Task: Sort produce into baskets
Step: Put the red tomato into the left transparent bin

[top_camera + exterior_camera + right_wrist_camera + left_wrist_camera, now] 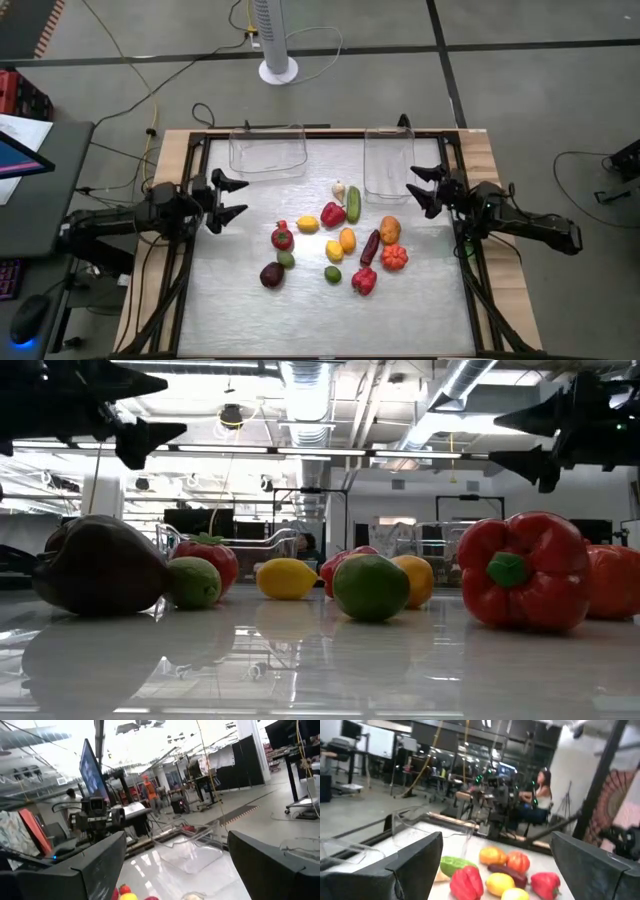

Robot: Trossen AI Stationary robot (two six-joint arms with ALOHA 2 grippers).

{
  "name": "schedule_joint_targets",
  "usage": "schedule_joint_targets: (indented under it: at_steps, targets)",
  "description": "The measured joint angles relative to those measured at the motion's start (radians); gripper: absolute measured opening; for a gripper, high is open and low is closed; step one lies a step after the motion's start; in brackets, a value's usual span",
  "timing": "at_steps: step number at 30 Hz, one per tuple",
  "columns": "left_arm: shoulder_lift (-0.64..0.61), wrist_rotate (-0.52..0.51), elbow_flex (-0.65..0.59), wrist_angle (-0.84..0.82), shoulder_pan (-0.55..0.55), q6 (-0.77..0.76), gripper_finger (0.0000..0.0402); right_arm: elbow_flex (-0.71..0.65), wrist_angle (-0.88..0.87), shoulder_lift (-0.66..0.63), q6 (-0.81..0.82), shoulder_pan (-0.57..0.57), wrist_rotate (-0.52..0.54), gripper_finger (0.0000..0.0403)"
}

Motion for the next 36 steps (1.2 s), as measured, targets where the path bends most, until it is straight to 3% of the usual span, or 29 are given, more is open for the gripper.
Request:
schedule_joint_targets:
  at_steps: [4, 12, 19, 26, 36]
  targets:
    - [0.11, 0.0, 0.031, 0.099, -0.056, 0.054, 0.0355, 0.0, 0.039, 0.0, 0.028, 0.008, -0.019, 0.0373]
    - [0.328, -0.017, 0.168, 0.1, -0.155, 0.115, 0.0355, 0.0, 0.055, 0.0, 0.058, 0.023, -0.029, 0.0373]
    - [0.588, -0.054, 0.307, -0.155, -0.238, 0.039, 0.0355, 0.016, -0.001, 0.047, 0.091, 0.062, -0.151, 0.0372]
    - [0.795, -0.117, 0.392, -0.263, -0.337, -0.027, 0.0355, 0.077, 0.017, 0.272, -0.06, 0.244, 0.105, 0.0361]
    - [1.028, -0.251, 0.482, -0.291, -0.4, -0.027, 0.0355, 0.244, 0.101, 0.631, -0.267, 0.431, 0.272, 0.0381]
